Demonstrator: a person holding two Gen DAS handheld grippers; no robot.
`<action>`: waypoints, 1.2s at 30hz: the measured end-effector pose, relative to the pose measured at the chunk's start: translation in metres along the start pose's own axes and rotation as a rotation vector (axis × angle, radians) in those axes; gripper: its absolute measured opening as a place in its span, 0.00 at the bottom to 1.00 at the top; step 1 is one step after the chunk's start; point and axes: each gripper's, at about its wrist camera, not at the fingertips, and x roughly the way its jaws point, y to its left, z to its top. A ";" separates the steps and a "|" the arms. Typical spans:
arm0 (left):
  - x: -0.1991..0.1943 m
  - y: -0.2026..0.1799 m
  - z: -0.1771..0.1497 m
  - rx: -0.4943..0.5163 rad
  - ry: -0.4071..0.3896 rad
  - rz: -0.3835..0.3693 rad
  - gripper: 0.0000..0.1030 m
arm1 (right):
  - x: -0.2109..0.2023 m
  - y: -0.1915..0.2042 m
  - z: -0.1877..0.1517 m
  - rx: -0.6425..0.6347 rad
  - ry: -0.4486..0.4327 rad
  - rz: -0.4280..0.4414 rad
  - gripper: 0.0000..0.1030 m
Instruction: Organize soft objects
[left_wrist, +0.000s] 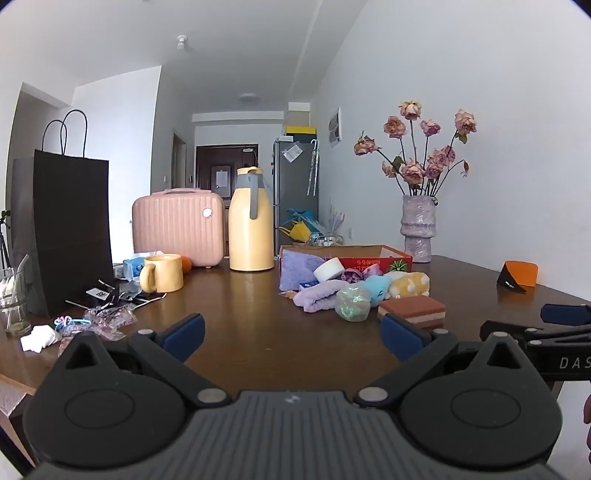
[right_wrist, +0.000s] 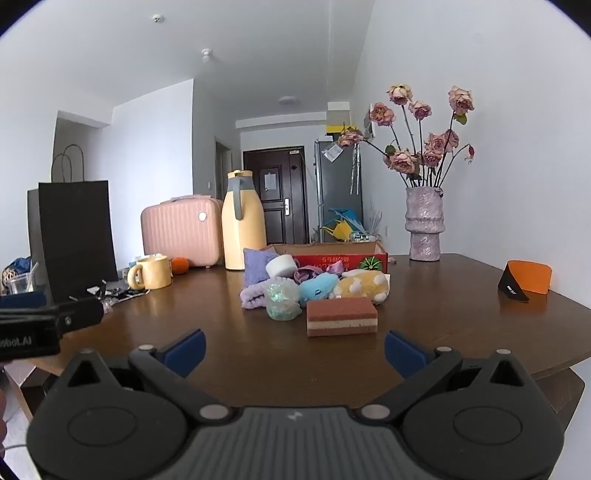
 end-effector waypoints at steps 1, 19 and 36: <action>0.000 0.000 0.000 0.004 -0.003 -0.003 1.00 | 0.000 0.001 0.000 0.000 0.000 0.001 1.00; -0.002 -0.002 0.000 0.008 -0.021 -0.018 1.00 | -0.002 0.001 -0.002 -0.005 0.000 -0.018 1.00; -0.004 -0.006 0.001 0.021 -0.018 -0.014 1.00 | -0.001 0.000 -0.003 -0.004 -0.001 -0.032 1.00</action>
